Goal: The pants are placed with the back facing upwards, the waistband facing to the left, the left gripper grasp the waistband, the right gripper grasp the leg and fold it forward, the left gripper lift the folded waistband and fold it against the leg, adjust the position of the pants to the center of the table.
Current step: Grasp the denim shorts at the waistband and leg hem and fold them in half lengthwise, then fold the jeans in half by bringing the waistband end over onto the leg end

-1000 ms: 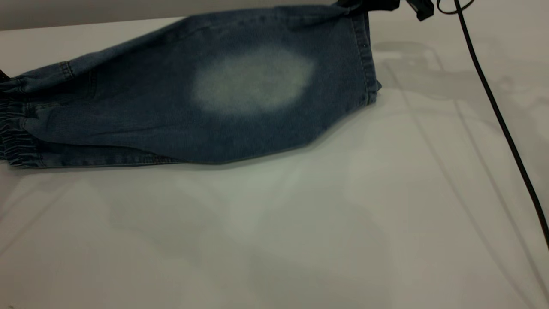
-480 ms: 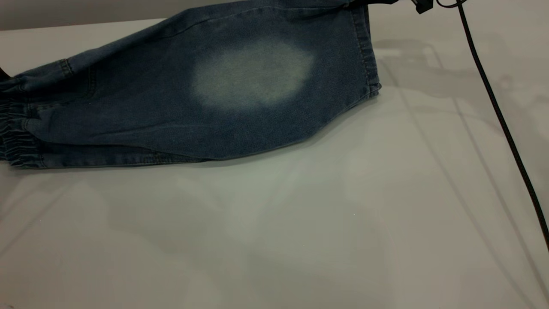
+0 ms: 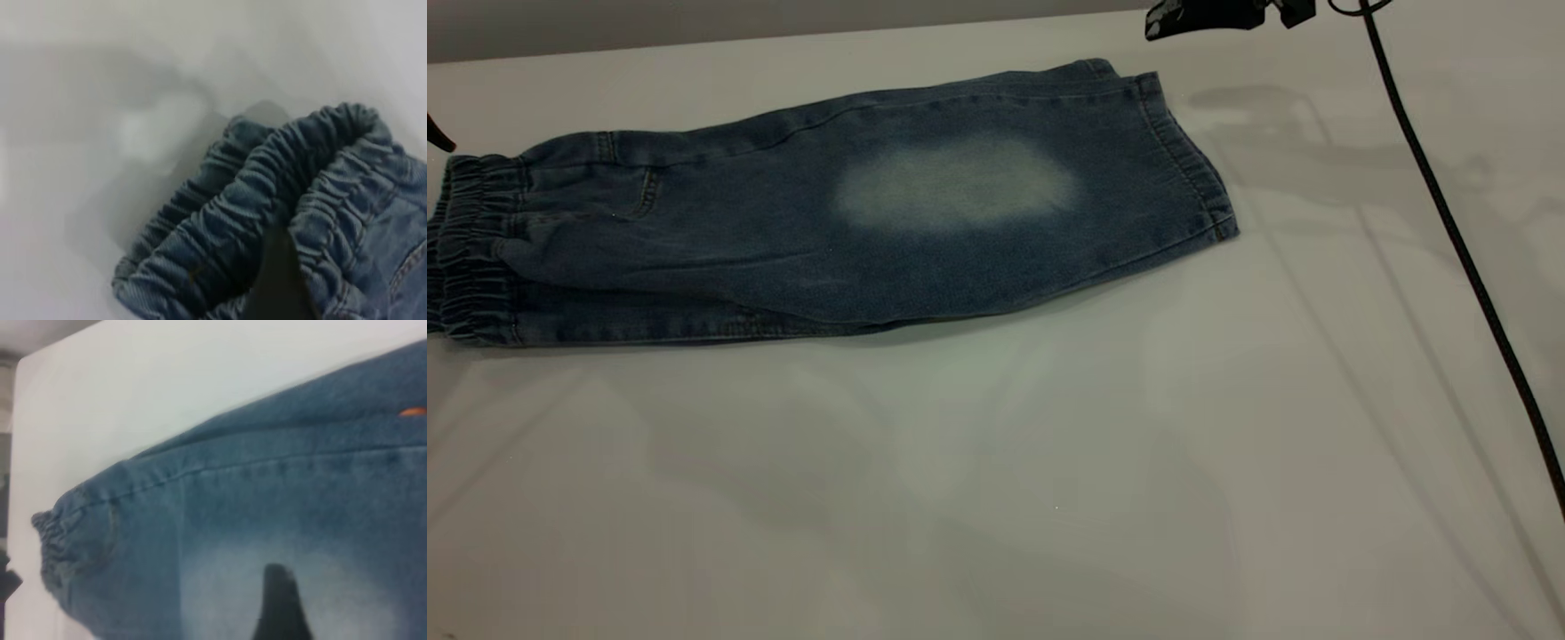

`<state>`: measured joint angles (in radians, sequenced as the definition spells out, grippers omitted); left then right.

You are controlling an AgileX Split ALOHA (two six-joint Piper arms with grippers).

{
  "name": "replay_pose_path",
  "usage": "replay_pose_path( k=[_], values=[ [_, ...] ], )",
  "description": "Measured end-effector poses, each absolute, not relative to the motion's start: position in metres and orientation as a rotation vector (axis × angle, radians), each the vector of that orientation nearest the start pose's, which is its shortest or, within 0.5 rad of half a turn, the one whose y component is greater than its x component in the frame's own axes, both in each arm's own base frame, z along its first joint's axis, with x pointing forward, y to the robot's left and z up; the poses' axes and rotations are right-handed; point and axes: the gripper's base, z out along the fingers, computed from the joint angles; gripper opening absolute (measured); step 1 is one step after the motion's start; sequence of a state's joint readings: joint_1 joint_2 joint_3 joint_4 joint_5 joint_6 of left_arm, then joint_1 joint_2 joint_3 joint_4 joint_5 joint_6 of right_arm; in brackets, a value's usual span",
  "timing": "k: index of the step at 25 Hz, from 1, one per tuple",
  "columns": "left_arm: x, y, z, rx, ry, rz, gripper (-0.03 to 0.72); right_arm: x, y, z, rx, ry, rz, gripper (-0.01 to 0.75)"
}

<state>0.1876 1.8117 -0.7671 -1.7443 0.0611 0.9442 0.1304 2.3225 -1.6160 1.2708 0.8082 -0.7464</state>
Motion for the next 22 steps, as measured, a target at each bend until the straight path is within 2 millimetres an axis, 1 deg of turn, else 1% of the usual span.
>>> replay_pose_path(
  k=[3, 7, 9, 11, 13, 15, 18, 20, 22],
  values=[
    [0.315, 0.05, 0.121, -1.091, 2.3, -0.357, 0.477, 0.461, 0.127, 0.124, -0.035, 2.502, 1.236, 0.468],
    [0.315, 0.048, 0.122, -1.061, 2.31, -0.384, 0.479, 0.456, 0.131, 0.126, -0.106, 2.509, 1.304, 0.477],
    [0.316, 0.048, 0.123, -1.047, 2.31, -0.443, 0.479, 0.453, 0.132, 0.127, -0.134, 2.522, 1.331, 0.476],
    [0.315, 0.052, 0.124, -1.057, 2.304, -0.502, 0.479, 0.45, 0.135, 0.126, -0.166, 2.534, 1.337, 0.476],
    [0.312, 0.061, 0.124, -1.083, 2.299, -0.544, 0.479, 0.448, 0.137, 0.126, -0.195, 2.547, 1.335, 0.477],
    [0.303, 0.071, 0.125, -1.116, 2.301, -0.568, 0.479, 0.447, 0.136, 0.124, -0.227, 2.567, 1.322, 0.477],
    [0.285, 0.083, 0.127, -1.168, 2.341, -0.633, 0.479, 0.445, 0.135, 0.123, -0.255, 2.583, 1.308, 0.477],
    [0.271, 0.086, 0.125, -1.184, 2.405, -0.621, 0.479, 0.445, 0.135, 0.123, -0.255, 2.583, 1.308, 0.477],
    [0.258, 0.083, 0.122, -1.203, 2.476, -0.594, 0.479, 0.445, 0.135, 0.123, -0.25, 2.583, 1.311, 0.477]
  ],
)
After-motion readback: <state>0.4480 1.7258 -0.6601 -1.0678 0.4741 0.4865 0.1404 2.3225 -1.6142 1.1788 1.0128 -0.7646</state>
